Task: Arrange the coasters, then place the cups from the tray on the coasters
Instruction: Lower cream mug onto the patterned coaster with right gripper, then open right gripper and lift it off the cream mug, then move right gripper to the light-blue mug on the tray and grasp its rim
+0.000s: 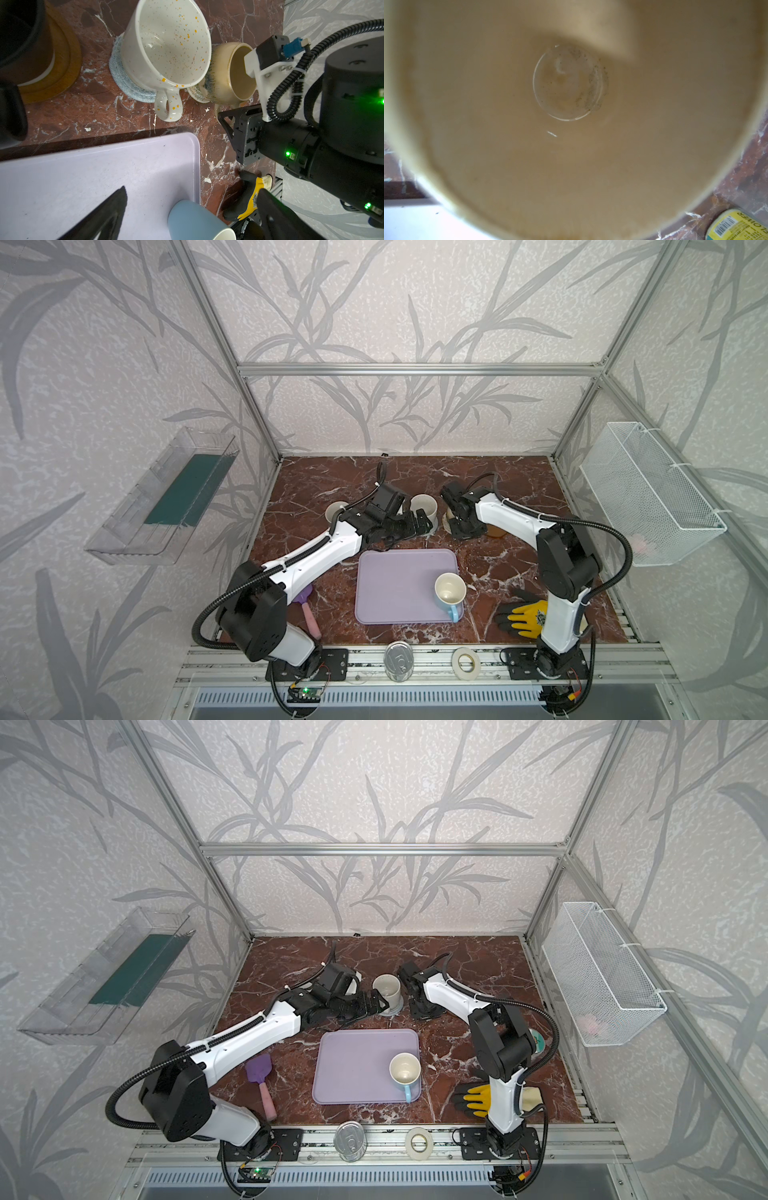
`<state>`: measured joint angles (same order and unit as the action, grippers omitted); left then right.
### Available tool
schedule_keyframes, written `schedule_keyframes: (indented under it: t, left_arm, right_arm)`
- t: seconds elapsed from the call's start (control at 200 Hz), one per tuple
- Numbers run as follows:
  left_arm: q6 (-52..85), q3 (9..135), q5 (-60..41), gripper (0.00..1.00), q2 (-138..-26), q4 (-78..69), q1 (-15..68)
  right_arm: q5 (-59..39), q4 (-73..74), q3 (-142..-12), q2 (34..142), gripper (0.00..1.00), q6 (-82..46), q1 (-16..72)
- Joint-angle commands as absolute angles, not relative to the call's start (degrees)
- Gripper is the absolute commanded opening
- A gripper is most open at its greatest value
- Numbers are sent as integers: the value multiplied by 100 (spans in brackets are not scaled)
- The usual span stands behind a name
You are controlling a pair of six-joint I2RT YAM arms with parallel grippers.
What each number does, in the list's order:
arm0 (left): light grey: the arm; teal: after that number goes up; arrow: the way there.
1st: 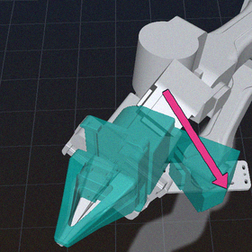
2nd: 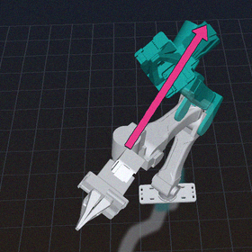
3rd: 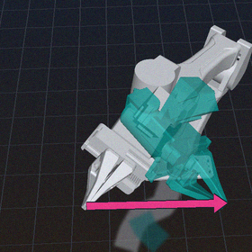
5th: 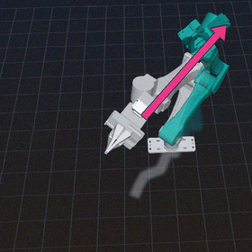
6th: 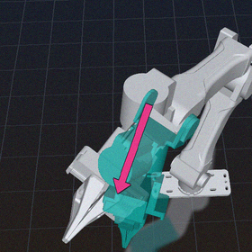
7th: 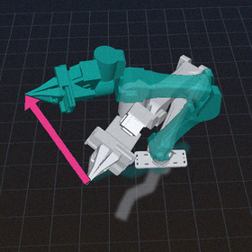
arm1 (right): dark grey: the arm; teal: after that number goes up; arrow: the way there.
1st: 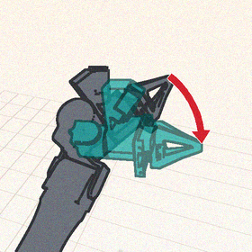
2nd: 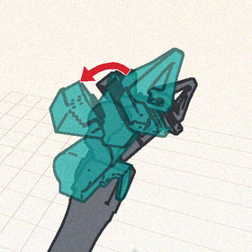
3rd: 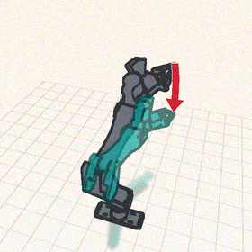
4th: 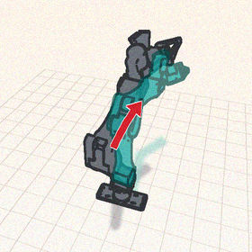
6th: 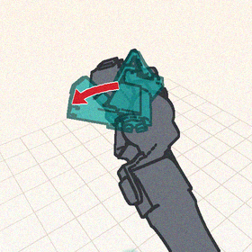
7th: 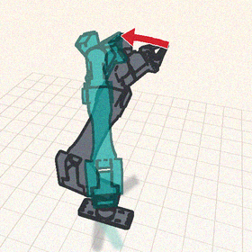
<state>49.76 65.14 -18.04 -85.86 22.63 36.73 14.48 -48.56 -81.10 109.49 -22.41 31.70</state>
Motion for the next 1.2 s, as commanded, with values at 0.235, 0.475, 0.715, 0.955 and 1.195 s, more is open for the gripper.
schedule_keyframes:
  t: [0.235, 0.475, 0.715, 0.955, 1.195]
  left_arm:
    - [5062, 6460, -1709, 99, -8408, 2219, 3707]
    - [5054, 6443, -1710, 99, -8387, 2204, 3700]
    - [4905, 6515, -1634, 99, -8303, 2269, 3700]
    - [4270, 6736, -1939, 99, -8156, 2290, 3708]
    - [3864, 6706, -2891, 99, -8080, 1924, 3698]
  right_arm:
    - [1436, -4753, -8020, 10587, 38, -2086, 3164]
    - [1523, -4860, -8008, 10506, 46, -2134, 3160]
    - [1401, -4654, -7681, 9733, 64, -2054, 3171]
    - [1382, -4363, -7138, 8304, 90, -1982, 3218]
    - [1029, -3562, -5955, 6523, 95, -1689, 3219]
